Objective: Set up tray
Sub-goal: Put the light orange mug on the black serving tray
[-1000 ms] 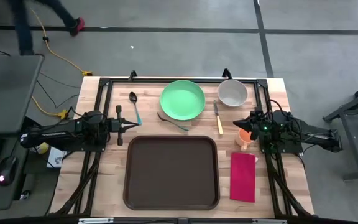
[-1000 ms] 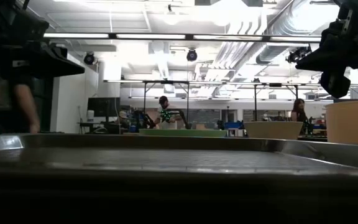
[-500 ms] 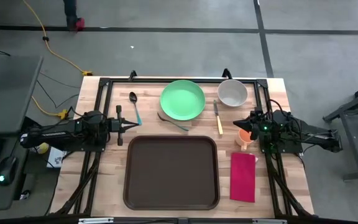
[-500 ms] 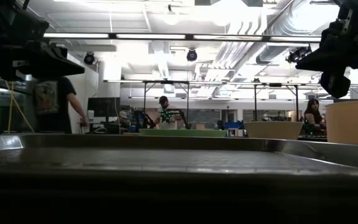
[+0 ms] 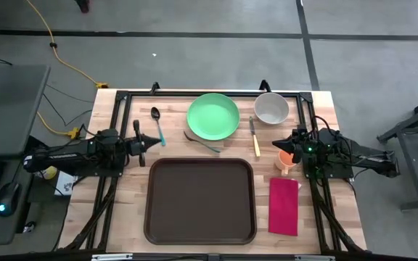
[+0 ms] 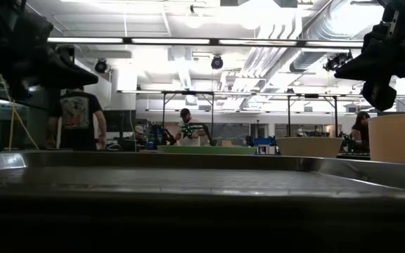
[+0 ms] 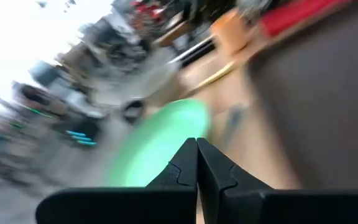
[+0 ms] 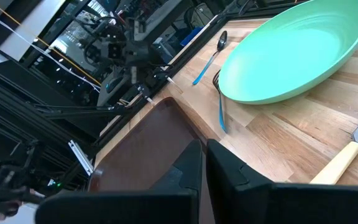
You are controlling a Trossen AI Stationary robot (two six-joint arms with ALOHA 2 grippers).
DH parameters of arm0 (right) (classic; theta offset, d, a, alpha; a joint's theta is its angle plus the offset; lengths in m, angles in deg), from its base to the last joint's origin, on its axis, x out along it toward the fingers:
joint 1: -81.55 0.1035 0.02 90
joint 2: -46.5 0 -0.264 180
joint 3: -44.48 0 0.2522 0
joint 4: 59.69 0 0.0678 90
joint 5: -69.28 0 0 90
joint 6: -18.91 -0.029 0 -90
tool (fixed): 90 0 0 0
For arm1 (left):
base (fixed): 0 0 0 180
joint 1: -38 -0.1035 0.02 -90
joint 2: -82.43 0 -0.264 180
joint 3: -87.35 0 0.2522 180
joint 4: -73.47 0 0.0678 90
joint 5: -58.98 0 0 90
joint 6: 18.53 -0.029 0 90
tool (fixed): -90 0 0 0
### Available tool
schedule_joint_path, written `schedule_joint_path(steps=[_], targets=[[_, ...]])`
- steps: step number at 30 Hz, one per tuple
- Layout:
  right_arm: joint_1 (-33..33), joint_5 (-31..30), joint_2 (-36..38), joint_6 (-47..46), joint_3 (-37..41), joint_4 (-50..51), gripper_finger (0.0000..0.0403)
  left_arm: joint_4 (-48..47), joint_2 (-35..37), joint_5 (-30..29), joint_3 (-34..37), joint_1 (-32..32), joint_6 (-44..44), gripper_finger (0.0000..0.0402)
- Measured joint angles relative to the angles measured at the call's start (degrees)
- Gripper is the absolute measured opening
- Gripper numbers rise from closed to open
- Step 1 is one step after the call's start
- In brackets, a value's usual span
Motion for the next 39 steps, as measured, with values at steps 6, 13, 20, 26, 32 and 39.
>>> schedule_joint_path(steps=[6,13,20,26,32,39], targets=[[0.0,0.0,0.0,0.0,0.0,0.0,0.0,0.4,0.0,-3.2,0.0,0.0,-12.2,0.0031],[0.0,0.0,0.0,0.0,0.0,0.0,0.0,0.8,0.0,-1.0,0.0,0.0,-6.5,0.0031],[0.0,0.0,0.0,0.0,0.0,0.0,0.0,0.8,0.0,1.1,0.0,0.0,16.1,0.0031],[0.0,0.0,0.0,0.0,0.0,0.0,0.0,1.0,0.0,1.7,0.0,0.0,26.6,0.0031],[0.0,-4.0,0.0,0.0,0.0,-0.2,0.0,1.0,0.0,1.8,0.0,0.0,42.9,0.0031],[0.0,-6.1,0.0,0.0,0.0,-0.6,0.0,1.0,0.0,-0.2,0.0,0.0,44.9,0.0031]])
